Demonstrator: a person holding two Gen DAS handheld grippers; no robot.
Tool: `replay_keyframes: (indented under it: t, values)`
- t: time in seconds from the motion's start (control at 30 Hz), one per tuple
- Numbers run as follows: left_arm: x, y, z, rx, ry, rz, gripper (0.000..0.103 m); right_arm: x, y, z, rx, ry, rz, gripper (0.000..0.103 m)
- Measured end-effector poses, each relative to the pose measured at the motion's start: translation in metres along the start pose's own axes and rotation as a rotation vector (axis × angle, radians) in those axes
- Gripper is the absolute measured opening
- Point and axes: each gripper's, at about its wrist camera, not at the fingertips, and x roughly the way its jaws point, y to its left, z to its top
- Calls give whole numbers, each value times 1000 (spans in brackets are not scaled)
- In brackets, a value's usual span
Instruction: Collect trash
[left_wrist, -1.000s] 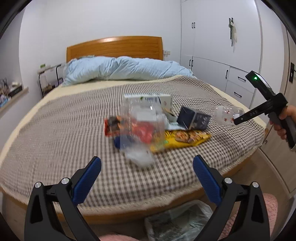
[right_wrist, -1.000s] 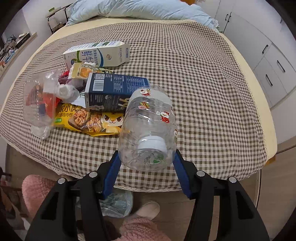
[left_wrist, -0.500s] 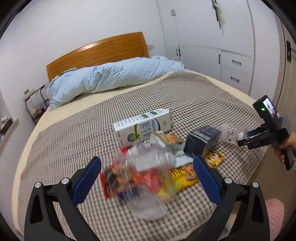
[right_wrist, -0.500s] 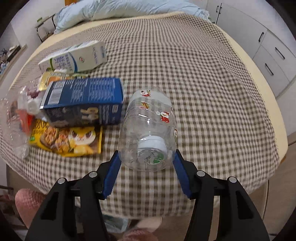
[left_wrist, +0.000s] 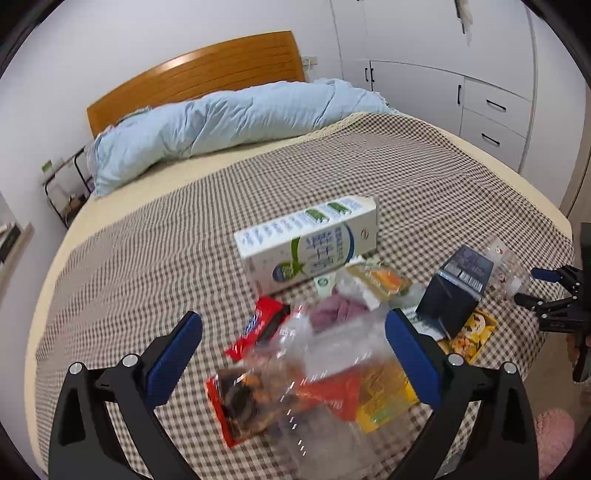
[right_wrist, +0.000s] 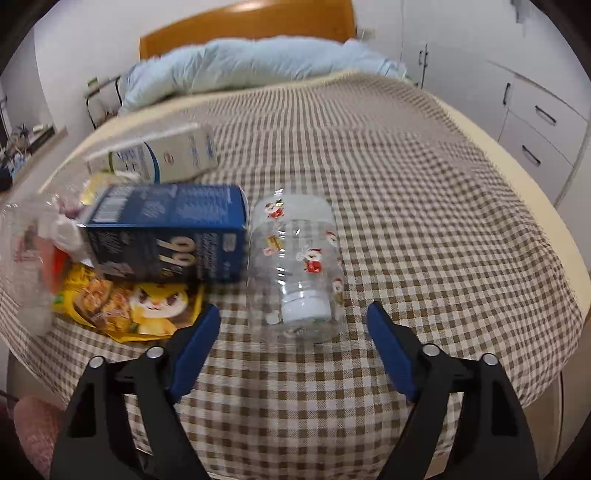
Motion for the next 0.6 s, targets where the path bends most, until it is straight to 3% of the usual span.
replay_keyframes:
  t: [0.1,0.2,0.47,0.6]
  values:
    - [-10,10,-13,-27,-6,-13,96,-30,8,-4,36,-113,-21,80]
    - [-29,22,-31,-56,-27,-42,96,-59,32,-7,54,-219,65,86]
    - [-57,56,-72,-144,-65,-78,96,-28,149,-14,112,-168,541,86]
    - [-59,70,-81,-149,-88,-84,96,1,195,-7,117,-165,596,86]
